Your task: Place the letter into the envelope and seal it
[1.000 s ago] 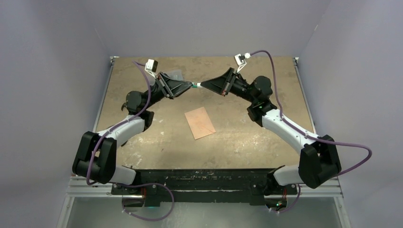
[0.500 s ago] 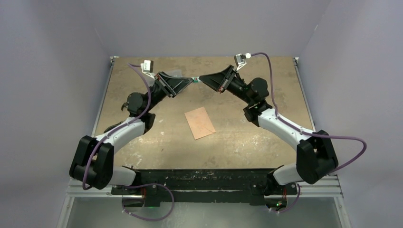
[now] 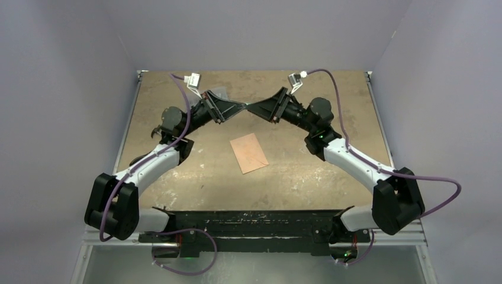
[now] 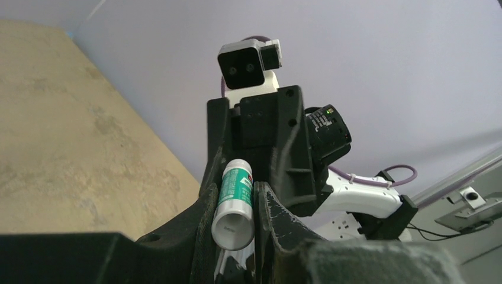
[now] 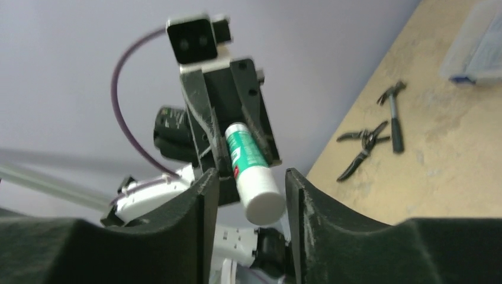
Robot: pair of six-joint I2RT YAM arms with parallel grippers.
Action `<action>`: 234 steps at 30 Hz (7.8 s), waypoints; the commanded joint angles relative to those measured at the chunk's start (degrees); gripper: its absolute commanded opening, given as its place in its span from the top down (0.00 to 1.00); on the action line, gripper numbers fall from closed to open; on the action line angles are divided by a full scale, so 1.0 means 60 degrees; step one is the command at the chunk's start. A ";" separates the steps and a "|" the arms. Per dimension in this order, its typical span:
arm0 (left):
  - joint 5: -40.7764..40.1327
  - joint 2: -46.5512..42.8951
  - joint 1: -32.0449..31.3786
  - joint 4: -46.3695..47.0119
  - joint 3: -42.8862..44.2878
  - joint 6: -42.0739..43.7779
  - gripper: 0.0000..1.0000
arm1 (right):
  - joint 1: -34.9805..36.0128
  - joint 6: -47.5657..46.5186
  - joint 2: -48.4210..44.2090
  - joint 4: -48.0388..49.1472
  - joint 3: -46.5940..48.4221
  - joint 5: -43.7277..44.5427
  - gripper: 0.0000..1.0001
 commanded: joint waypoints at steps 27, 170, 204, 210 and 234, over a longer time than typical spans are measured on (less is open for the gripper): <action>0.1737 0.0311 0.0510 0.2075 -0.0537 -0.2373 1.00 | -0.0390 -0.1025 -0.0954 -0.0806 -0.0125 -0.1260 0.45; -0.0046 0.0223 -0.1090 -0.0507 -0.0432 -0.3873 1.00 | 0.1154 0.2033 0.1831 0.4805 -0.0728 0.0512 1.00; 0.1366 0.1725 -0.2625 -0.0616 0.1676 -0.2403 1.00 | 0.2125 0.0696 0.3199 0.1846 0.0635 0.0312 1.00; 0.1475 0.1622 -0.2660 -0.0576 0.1597 -0.2346 1.00 | 0.2008 0.0663 0.2873 0.1651 0.0377 0.0300 1.00; -0.2740 0.1793 0.0398 -1.0599 0.2835 0.5895 1.00 | 0.0269 -0.3963 -0.2306 -0.5331 -0.1140 0.4881 0.21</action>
